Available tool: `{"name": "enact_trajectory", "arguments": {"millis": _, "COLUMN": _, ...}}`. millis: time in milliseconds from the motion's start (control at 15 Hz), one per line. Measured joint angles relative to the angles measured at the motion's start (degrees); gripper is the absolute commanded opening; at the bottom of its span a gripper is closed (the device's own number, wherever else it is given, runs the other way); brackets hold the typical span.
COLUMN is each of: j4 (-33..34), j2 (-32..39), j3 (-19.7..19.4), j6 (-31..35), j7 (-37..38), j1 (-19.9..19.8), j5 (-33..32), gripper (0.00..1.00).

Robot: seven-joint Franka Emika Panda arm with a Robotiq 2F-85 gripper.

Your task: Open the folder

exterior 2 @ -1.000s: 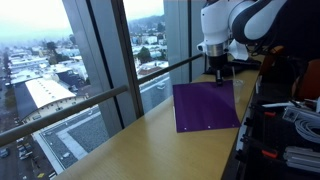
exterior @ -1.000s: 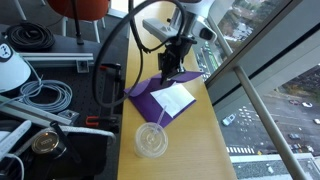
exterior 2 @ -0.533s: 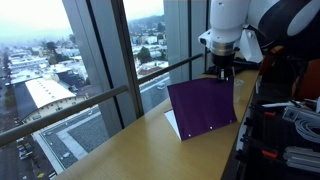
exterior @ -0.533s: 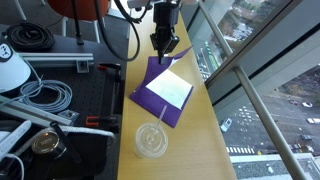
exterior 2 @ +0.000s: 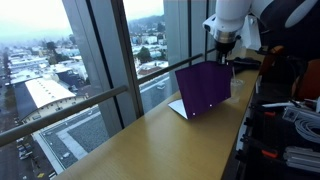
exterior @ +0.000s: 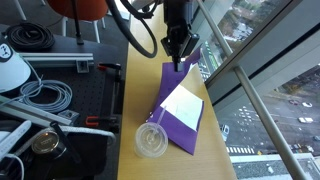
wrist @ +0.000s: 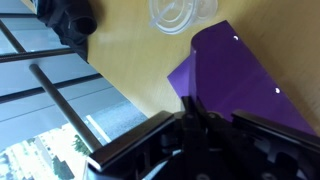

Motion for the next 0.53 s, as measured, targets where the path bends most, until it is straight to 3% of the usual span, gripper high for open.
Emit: {"name": "enact_trajectory", "arguments": {"millis": 533, "j4": -3.4, "j2": 1.6, "j3": -1.2, "j6": 0.3, "j7": 6.3, "j1": -2.9, "j5": -7.6, "gripper": 0.00}}
